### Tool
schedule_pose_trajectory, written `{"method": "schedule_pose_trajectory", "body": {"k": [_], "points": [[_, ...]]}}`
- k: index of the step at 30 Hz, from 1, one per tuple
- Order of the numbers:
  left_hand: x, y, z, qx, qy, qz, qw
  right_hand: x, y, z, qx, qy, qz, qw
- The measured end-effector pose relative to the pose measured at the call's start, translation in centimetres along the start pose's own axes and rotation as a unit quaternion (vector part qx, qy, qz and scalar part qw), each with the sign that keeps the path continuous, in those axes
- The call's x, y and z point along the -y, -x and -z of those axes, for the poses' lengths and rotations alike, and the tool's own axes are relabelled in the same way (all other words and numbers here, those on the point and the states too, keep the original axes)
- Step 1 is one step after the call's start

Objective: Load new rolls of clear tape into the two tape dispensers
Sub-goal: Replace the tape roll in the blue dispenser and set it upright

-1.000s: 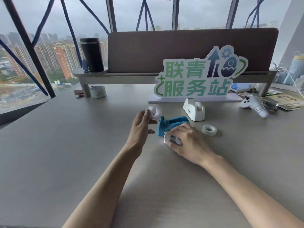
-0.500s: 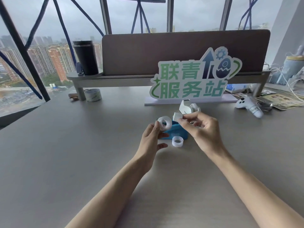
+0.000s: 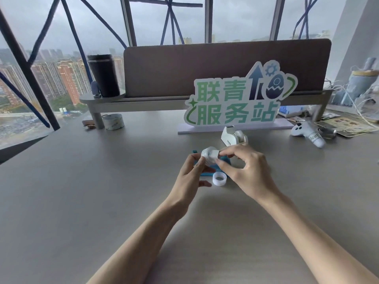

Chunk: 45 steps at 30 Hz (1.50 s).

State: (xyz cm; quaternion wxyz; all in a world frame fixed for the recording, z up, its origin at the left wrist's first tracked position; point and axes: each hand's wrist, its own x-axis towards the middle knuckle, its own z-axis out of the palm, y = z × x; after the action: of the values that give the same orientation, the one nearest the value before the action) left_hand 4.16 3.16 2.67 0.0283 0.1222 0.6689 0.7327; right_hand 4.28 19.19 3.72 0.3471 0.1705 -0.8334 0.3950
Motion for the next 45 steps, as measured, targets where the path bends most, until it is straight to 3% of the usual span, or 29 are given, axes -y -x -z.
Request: {"method": "schedule_pose_trajectory", "body": {"k": [12, 14, 16, 20, 26, 29, 34, 40, 45], "points": [[0.4, 0.1, 0.1, 0.012, -0.066, -0.072, 0.995, -0.3, 0.2, 0.1, 0.031, 0.077, 0.033, 0.996], [0.4, 0.0, 0.0, -0.006, -0.070, -0.092, 0.993, -0.2, 0.2, -0.1, 0.038, 0.046, 0.015, 0.998], [0.5, -0.2, 0.0, -0.042, -0.084, -0.122, 0.988, 0.3, 0.3, -0.3, 0.041, -0.031, -0.057, 0.997], [0.8, -0.2, 0.0, -0.121, -0.142, -0.150, 0.971, 1.2, 0.3, -0.6, 0.043, -0.210, -0.198, 0.956], [0.6, 0.2, 0.0, -0.141, -0.223, -0.214, 0.941, 1.3, 0.2, -0.8, 0.036, -0.261, -0.245, 0.933], [0.2, 0.4, 0.1, -0.113, -0.183, -0.195, 0.957, 1.3, 0.0, -0.7, 0.028, -0.294, -0.258, 0.920], [-0.3, -0.2, 0.8, -0.070, -0.075, -0.132, 0.986, 0.8, -0.2, -0.4, 0.041, -0.279, -0.219, 0.934], [-0.6, -0.2, 1.2, -0.078, -0.089, -0.109, 0.987, 0.6, 0.6, -0.6, 0.086, -0.129, -0.100, 0.983], [-1.0, -0.5, 1.8, -0.074, -0.036, -0.081, 0.993, 0.3, 0.6, -0.6, 0.079, -0.082, -0.066, 0.991]]}}
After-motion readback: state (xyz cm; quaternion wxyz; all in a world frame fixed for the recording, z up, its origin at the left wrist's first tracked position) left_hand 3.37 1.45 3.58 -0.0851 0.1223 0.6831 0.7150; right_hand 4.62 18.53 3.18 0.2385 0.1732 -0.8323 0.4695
